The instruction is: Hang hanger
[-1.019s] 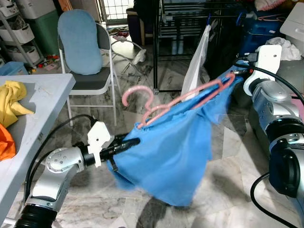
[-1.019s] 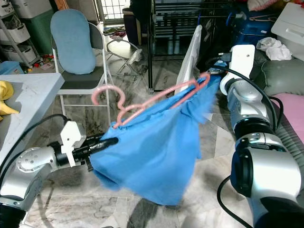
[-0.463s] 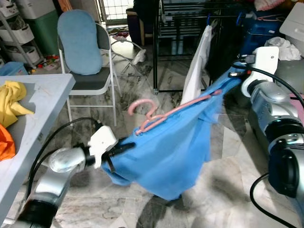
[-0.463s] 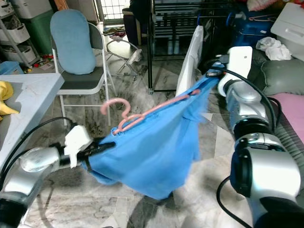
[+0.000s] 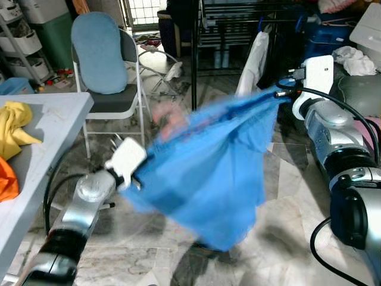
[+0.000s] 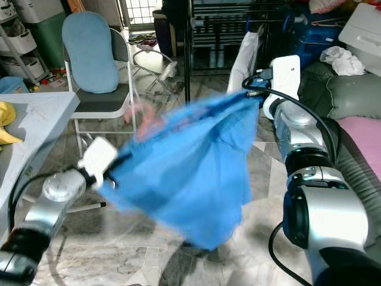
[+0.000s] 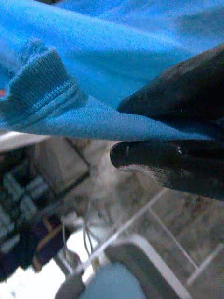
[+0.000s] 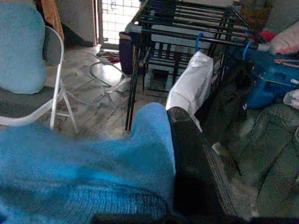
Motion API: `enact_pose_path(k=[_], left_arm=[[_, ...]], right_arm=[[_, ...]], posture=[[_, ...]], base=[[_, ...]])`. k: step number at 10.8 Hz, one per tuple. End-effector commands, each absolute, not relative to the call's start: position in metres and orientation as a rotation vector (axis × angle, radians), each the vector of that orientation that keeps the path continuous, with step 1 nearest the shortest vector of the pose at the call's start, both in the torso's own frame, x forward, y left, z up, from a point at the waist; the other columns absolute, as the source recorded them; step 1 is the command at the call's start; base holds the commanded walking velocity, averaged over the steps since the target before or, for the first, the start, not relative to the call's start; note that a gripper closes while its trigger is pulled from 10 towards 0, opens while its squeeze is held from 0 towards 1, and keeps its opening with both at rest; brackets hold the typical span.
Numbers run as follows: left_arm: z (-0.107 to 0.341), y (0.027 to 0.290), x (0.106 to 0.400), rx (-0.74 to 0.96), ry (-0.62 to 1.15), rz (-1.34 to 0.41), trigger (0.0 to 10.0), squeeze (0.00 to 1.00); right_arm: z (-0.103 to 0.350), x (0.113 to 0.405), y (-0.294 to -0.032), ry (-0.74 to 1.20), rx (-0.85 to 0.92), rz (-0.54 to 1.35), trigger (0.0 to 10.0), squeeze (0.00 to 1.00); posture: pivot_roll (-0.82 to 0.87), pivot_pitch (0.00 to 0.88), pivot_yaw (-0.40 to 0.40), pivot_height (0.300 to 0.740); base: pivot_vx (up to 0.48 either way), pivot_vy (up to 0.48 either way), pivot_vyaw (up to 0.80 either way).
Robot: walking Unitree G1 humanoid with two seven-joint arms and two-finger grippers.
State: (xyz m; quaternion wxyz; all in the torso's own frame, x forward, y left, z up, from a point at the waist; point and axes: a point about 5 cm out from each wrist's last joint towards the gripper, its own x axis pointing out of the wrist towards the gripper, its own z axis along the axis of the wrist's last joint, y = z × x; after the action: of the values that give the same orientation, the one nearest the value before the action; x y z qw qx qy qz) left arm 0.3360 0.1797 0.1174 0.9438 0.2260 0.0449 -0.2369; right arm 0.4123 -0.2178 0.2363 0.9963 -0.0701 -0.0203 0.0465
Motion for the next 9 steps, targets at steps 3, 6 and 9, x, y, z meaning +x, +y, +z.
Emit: enact_pose_path(k=[3, 6, 9], left_arm=[[0.112, 0.202, 0.344, 0.351, 0.144, -0.225, 0.0, 0.00], [0.118, 0.179, 0.353, 0.217, 0.123, -0.199, 0.0, 0.00], [0.127, 0.159, 0.359, 0.173, 0.093, -0.232, 0.0, 0.00]], right_arm=[[0.244, 0.414, -0.202, -0.096, -0.117, 0.132, 0.0, 0.00], [0.199, 0.405, -0.158, -0.010, -0.079, 0.285, 0.0, 0.00], [0.154, 0.383, -0.115, 0.093, -0.045, 0.456, 0.0, 0.00]], posture=[[0.00, 0.018, 0.008, 0.740], [0.00, 0.015, 0.011, 0.740], [-0.01, 0.016, 0.016, 0.740]], base=[[0.000, 0.000, 0.00], [0.000, 0.000, 0.00], [0.000, 0.000, 0.00]])
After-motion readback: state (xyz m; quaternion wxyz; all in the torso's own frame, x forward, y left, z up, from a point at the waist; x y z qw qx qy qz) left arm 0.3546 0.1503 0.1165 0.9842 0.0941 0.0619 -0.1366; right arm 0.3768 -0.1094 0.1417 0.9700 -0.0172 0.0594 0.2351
